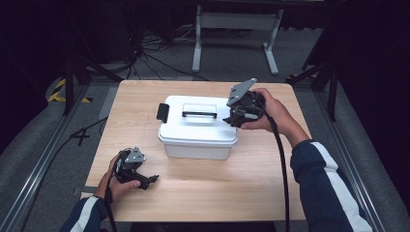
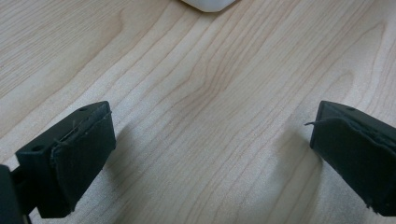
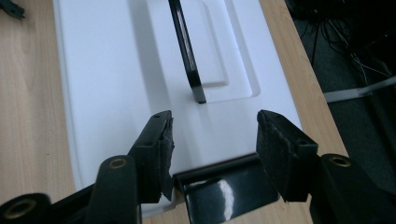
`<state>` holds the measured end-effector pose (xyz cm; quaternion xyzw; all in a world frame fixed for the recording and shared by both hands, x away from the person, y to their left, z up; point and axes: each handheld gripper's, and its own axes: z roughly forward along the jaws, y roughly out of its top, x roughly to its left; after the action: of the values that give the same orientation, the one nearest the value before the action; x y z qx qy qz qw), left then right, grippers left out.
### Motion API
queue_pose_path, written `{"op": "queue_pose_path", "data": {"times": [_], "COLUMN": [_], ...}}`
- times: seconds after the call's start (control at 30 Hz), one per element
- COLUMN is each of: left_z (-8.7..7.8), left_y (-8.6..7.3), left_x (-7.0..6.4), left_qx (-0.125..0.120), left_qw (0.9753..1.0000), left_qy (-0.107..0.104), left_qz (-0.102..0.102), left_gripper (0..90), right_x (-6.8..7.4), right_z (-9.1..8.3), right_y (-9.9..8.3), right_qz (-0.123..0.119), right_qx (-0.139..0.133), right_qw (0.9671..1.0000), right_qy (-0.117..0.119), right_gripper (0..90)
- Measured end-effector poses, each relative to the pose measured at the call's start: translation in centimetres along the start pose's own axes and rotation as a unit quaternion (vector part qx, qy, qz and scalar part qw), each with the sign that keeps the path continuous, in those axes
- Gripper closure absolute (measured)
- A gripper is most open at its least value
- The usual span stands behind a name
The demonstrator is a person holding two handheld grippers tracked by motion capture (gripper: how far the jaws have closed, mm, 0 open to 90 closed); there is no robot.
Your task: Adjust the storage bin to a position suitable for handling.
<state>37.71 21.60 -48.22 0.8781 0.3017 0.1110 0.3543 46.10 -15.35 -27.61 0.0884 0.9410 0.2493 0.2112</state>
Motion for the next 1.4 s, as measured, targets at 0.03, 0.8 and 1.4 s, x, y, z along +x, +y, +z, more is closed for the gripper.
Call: {"op": "queue_pose_path", "data": {"times": [0.03,0.8,1.4], "left_z": [0.0,0.0,0.0], "left_y": [0.0,0.0,0.0], "left_x": [0.0,0.0,0.0], "left_qx": [0.000,0.000,0.003], "left_qw": [1.0000,1.0000,1.0000], "left_qy": [0.000,0.000,-0.002], "left_qz": [0.000,0.000,0.002], "left_gripper": [0.5,0.5,0.5], "right_x": [0.0,0.9,1.2], "right_z": [0.3,4.5,6.0], "right_y": [0.3,4.9,6.6], "right_qz": [-0.004,-0.055,-0.079], "right_qx": [0.003,0.037,0.061], "right_qw": [1.0000,0.9976,0.9948], "right_qy": [-0.001,0.021,0.020], "right_gripper": [49.2,64.6,83.6]}}
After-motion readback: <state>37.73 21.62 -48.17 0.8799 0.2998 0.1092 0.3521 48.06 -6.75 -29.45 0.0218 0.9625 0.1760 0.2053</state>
